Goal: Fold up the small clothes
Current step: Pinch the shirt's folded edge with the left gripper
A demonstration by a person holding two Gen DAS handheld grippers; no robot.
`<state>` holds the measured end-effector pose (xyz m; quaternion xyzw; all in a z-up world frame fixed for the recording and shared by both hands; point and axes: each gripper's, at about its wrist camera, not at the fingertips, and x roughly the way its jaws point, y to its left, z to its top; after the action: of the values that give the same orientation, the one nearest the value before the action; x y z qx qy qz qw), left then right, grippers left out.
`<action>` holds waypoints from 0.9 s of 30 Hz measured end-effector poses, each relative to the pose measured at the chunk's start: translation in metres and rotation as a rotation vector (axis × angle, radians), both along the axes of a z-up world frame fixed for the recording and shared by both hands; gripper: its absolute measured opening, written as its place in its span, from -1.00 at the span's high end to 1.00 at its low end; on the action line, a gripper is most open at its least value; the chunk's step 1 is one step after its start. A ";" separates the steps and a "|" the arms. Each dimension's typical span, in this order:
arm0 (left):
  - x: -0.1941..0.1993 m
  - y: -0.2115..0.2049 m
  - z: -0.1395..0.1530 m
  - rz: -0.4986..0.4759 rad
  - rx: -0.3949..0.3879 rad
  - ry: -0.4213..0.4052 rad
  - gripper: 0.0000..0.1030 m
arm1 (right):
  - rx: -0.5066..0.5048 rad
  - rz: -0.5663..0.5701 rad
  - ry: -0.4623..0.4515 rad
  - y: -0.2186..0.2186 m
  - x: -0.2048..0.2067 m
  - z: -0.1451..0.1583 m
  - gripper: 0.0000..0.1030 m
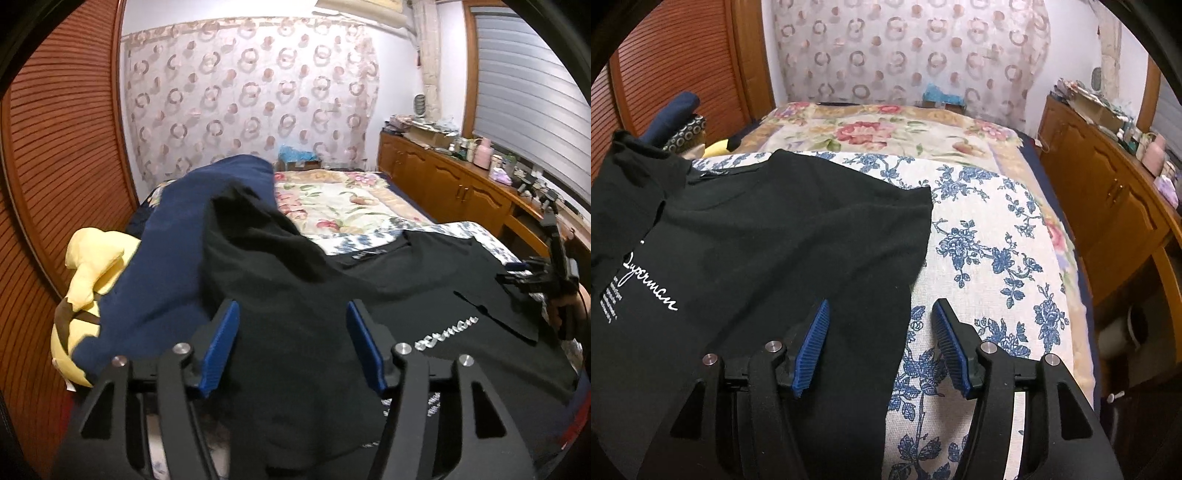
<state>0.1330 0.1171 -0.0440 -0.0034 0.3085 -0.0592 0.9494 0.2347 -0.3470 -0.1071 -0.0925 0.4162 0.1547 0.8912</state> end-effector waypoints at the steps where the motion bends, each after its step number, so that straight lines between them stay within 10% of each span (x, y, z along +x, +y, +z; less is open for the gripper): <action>1: 0.004 0.005 0.002 0.015 0.012 -0.001 -0.17 | 0.000 -0.001 0.000 0.000 0.000 0.000 -0.16; 27: 0.089 0.031 0.001 -0.006 0.027 0.126 0.14 | -0.001 0.040 0.026 0.001 0.067 0.003 -0.18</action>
<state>0.2219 0.1485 -0.0427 0.0067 0.3682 -0.0575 0.9280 0.3013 -0.3464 -0.1037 -0.0991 0.4257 0.1736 0.8825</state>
